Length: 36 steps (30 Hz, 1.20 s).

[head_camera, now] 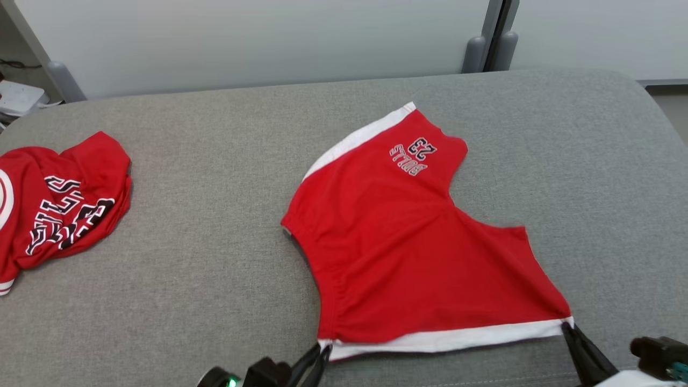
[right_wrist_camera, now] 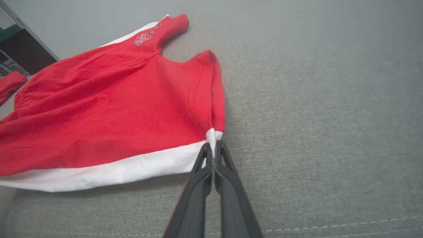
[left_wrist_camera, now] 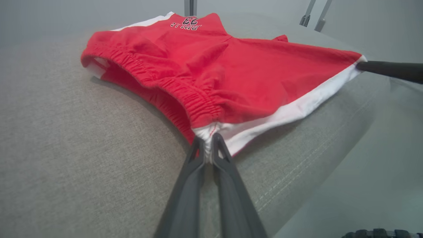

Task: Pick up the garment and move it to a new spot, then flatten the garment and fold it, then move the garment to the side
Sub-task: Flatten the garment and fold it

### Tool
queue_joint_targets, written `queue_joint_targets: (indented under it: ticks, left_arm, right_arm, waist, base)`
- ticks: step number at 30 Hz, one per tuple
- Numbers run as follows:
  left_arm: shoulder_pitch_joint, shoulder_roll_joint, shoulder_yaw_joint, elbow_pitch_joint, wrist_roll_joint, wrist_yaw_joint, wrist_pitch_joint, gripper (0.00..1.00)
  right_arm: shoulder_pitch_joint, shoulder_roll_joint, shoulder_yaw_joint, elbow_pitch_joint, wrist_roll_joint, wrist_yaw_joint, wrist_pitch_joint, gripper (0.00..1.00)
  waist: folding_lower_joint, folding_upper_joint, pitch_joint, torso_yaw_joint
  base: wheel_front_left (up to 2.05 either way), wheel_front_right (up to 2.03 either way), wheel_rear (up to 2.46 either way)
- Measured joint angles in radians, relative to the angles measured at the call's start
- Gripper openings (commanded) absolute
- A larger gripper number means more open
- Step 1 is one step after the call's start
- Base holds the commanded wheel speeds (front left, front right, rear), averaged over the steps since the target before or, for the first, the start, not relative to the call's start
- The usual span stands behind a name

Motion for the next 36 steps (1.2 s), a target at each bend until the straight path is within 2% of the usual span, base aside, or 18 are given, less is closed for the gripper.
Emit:
queue_joint_targets:
  ticks: [4, 9, 13, 17, 21, 22, 26, 31, 36]
  left_arm:
    - [0.079, 0.037, -0.016, -0.089, -0.002, -0.005, 0.037, 0.0]
    - [0.158, 0.074, -0.022, -0.26, -0.044, -0.005, 0.142, 0.0]
    - [0.208, 0.079, -0.01, -0.375, -0.182, -0.016, 0.22, 0.0]
    - [0.203, 0.067, -0.012, -0.415, -0.293, -0.019, 0.292, 0.0]
    - [0.112, 0.023, -0.018, -0.398, -0.463, -0.022, 0.335, 0.0]
    - [0.112, 0.023, -0.018, -0.398, -0.463, -0.022, 0.335, 0.0]
    - [0.01, -0.007, 0.006, -0.341, -0.532, -0.022, 0.332, 0.0]
    - [-0.099, -0.029, 0.021, -0.267, -0.593, -0.01, 0.277, 0.0]
    - [-0.204, -0.036, 0.002, -0.221, -0.664, 0.025, 0.179, 0.0]
  right_arm:
    - [0.08, -0.039, -0.057, -0.092, -0.002, 0.0, 0.0, 0.0]
    - [0.192, -0.081, -0.12, -0.208, -0.001, 0.0, 0.0, 0.0]
    - [0.238, -0.086, -0.173, -0.289, 0.019, 0.0, 0.033, 0.0]
    - [0.199, -0.062, -0.21, -0.308, 0.029, 0.0, 0.065, 0.0]
    - [0.017, -0.027, -0.21, -0.206, -0.021, 0.0, 0.107, 0.0]
    - [0.017, -0.027, -0.21, -0.206, -0.021, 0.0, 0.107, 0.0]
    - [-0.165, -0.007, -0.223, -0.091, -0.065, 0.0, 0.109, 0.0]
    - [-0.37, 0.0, -0.207, 0.037, -0.104, 0.0, 0.107, 0.0]
    - [-0.538, 0.002, -0.161, 0.155, -0.138, 0.0, 0.109, 0.0]
  waist:
    - [0.0, 0.0, -0.02, -0.003]
    - [0.0, 0.0, -0.028, 0.004]
    - [0.0, 0.0, -0.019, 0.007]
    - [0.0, 0.0, -0.002, 0.008]
    - [0.0, 0.0, 0.034, 0.03]
    - [0.0, 0.0, 0.034, 0.03]
    - [0.0, 0.0, 0.071, 0.055]
    - [0.0, 0.0, 0.124, 0.09]
    - [0.0, 0.0, 0.179, 0.128]
  base:
    - [0.0, 0.0, 0.0]
    - [0.0, 0.0, 0.0]
    - [0.0, 0.0, 0.0]
    - [0.0, 0.0, 0.0]
    - [0.0, 0.0, 0.0]
    - [0.0, 0.0, 0.0]
    - [0.0, 0.0, 0.0]
    - [0.0, 0.0, 0.0]
    - [0.0, 0.0, 0.0]
